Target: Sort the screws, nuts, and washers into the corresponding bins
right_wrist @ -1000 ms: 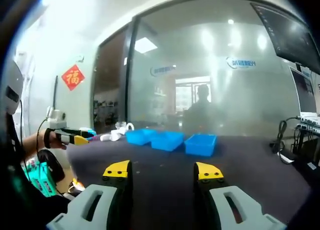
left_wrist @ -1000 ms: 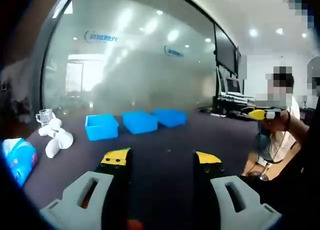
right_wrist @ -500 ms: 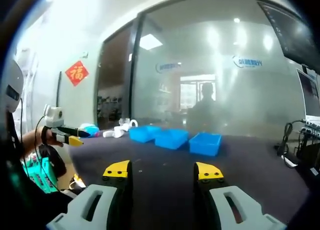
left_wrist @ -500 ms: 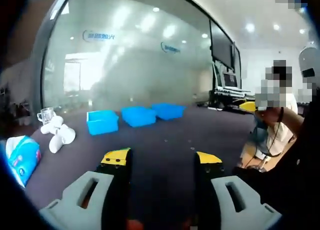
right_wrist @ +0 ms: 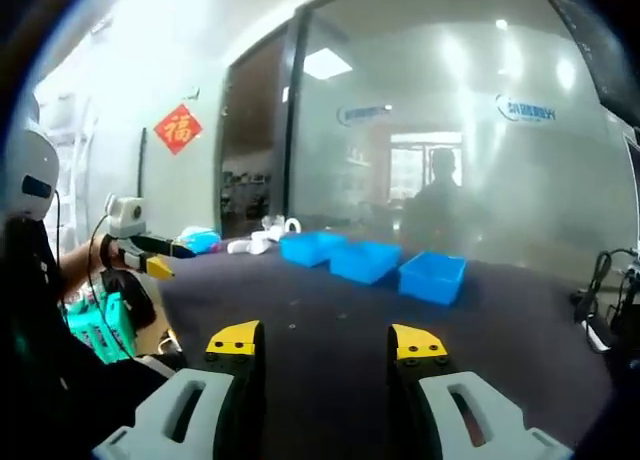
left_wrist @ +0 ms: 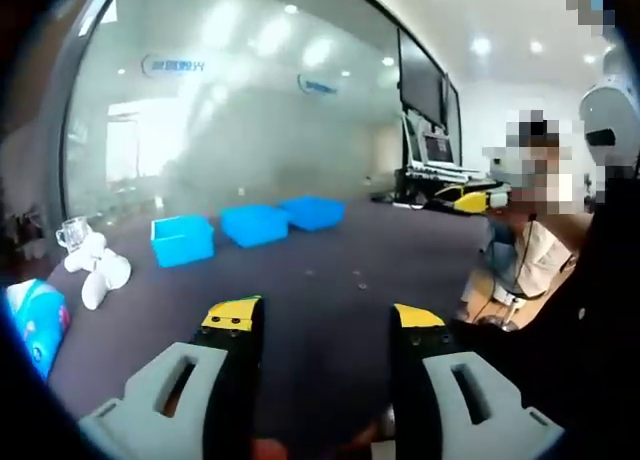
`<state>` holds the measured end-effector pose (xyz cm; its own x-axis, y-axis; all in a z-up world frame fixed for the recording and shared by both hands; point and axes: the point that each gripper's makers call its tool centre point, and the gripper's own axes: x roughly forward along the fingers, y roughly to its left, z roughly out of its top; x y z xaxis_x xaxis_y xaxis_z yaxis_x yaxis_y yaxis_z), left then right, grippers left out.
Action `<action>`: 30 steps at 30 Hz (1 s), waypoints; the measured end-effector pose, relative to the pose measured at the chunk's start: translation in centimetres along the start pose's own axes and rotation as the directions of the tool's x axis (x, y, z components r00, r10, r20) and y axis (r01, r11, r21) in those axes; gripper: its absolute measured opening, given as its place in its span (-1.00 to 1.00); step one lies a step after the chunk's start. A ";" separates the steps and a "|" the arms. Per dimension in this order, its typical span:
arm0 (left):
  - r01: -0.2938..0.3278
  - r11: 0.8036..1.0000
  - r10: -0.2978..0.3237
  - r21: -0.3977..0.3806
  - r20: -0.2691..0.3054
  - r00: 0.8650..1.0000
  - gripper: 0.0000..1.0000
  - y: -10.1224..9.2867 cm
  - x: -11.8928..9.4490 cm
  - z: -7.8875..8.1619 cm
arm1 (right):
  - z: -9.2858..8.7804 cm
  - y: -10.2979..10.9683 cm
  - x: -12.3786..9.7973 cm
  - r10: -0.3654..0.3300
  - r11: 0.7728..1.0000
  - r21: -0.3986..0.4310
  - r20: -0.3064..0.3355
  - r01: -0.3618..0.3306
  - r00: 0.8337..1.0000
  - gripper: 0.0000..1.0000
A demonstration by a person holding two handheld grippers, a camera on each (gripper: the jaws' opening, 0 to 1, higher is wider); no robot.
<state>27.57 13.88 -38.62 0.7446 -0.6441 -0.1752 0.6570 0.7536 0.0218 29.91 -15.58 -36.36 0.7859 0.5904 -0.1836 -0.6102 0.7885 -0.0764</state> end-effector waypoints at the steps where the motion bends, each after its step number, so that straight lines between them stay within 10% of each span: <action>1: 0.003 1.000 -0.003 0.002 -0.002 1.000 -0.08 -0.1 0.0 0.0 | -0.2 0.2 0.2 0.020 1.000 -0.014 -0.022 -0.021 1.000 -0.10; 14: 0.019 1.000 -0.018 0.023 -0.039 0.999 -0.08 -0.5 -0.2 -0.6 | -0.1 1.6 2.5 0.171 0.975 -0.109 -0.169 -0.191 0.971 -0.11; 30: 0.006 1.000 -0.006 0.011 -0.036 0.999 -0.08 0.2 -0.8 -0.5 | 0.8 4.9 5.4 0.286 0.900 -0.222 -0.349 -0.375 0.892 -0.14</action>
<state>27.04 14.58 -38.96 0.7360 -0.6434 -0.2107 0.6629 0.7480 0.0313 31.21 -8.36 -36.98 0.4923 0.6922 -0.5278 -0.8661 0.4503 -0.2172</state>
